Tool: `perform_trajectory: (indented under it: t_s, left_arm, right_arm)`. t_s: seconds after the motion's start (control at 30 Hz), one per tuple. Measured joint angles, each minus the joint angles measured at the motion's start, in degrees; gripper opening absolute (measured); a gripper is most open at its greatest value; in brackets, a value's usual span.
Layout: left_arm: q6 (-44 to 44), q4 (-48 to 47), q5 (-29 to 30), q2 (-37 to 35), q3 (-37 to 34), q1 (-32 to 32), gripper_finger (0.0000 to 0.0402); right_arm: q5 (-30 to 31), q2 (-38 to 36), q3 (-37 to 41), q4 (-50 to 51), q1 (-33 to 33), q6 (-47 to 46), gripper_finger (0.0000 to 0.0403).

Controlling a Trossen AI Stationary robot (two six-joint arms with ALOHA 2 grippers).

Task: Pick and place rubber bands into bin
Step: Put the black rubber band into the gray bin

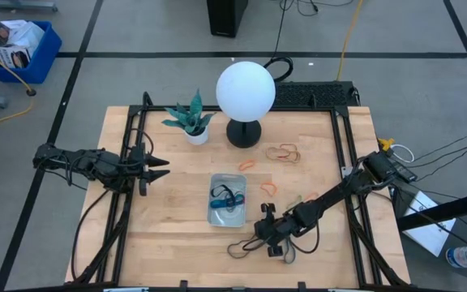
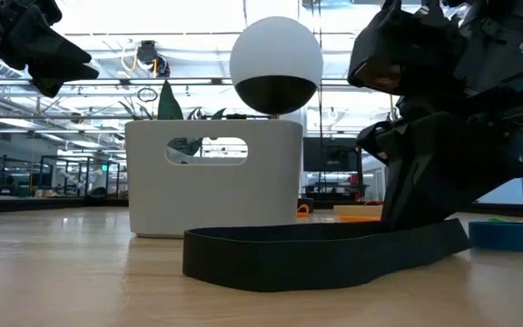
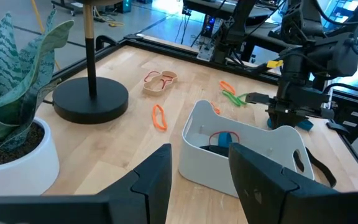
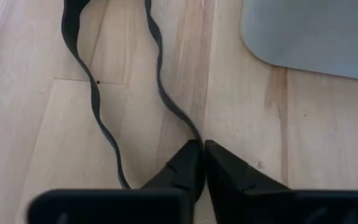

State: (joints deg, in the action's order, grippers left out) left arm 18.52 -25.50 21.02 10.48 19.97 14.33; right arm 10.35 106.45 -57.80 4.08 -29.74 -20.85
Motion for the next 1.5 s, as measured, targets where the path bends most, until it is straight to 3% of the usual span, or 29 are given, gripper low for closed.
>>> perform_trajectory:
  t_s: [0.4, 0.53, 0.77, 1.07, 1.3, 1.5]
  left_arm:
    - [0.0, 0.0, -0.1, 0.0, 0.0, 0.0, 0.0166]
    - [-0.1, 0.0, -0.1, 0.0, 0.0, 0.0, 0.0166]
    - [-0.2, 0.0, -0.1, 0.0, 0.0, 0.0, 0.0166]
    - [-0.3, -0.1, -0.1, 0.0, 0.0, 0.0, 0.0166]
    - [-0.3, -0.1, -0.1, 0.0, 0.0, 0.0, 0.0166]
    - [-2.1, 0.0, -0.1, 0.0, 0.0, 0.0, 0.0166]
  right_arm:
    - [-0.3, -2.4, 0.1, -2.3, 0.0, 0.5, 0.0004]
    - [0.2, -7.9, 0.1, -1.9, 0.1, 0.5, 0.0002]
    - [7.7, -22.3, 0.1, -2.9, 0.1, 4.9, 0.0001]
    - [19.2, -37.3, 0.1, -12.8, 0.1, 19.1, 0.0001]
    - [24.1, -39.1, -0.1, -20.0, 3.1, 29.8, 0.0000]
    - [22.3, -35.7, -6.0, -13.7, 8.8, 30.1, 0.0000]
